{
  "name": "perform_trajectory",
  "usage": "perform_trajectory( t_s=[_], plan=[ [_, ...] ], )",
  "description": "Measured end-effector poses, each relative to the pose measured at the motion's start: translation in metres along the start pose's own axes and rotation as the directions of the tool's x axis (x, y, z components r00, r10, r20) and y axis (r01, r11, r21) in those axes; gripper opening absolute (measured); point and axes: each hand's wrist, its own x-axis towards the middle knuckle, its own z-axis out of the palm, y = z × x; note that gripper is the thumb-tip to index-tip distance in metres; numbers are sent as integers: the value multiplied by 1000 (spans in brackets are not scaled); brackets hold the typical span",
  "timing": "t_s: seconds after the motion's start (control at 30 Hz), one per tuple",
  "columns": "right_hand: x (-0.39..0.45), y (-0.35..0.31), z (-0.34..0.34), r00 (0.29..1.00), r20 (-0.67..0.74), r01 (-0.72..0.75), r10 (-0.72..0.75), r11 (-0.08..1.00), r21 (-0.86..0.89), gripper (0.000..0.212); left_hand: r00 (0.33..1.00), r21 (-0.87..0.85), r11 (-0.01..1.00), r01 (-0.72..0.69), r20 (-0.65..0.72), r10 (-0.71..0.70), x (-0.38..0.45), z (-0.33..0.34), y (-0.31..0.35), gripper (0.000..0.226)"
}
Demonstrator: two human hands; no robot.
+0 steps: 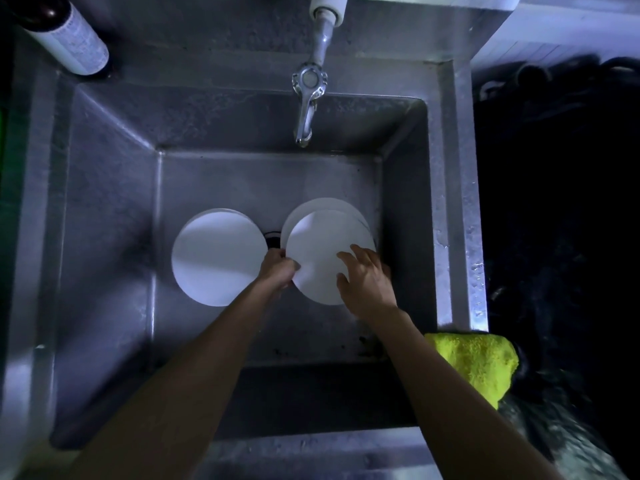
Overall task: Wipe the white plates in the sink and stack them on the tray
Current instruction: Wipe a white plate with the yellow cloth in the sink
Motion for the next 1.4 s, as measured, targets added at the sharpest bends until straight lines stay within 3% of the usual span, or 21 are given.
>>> perform_trajectory(
  t_s=[0.23,0.33,0.5,0.8,1.03,1.27,1.4],
  plan=[
    [-29,-4,-7,998,-55,-23,23,1000,1,51,999,-177,984,-6,30,11,-27,5,4,39],
    [-43,-6,-12,997,-78,-29,30,999,13,51,999,-150,988,-39,-1,39,-35,-2,2,45],
    [-70,-10,-20,989,-134,-57,59,998,20,50,994,-100,990,-98,-61,92,-56,-18,1,37],
    [-132,-5,-31,942,-304,-148,141,989,0,47,986,-145,975,-167,-9,167,-106,-30,1,41],
    [-180,35,-30,909,-342,-282,238,956,-85,56,980,-197,962,-189,16,196,-146,-20,-4,34],
    [-205,73,-21,948,-212,-276,238,945,-175,81,984,-299,938,-176,-48,170,-176,1,-22,34],
    [-209,79,-23,947,-260,-238,191,957,-167,68,983,-326,928,-178,-104,152,-187,11,-31,35]
  ],
)
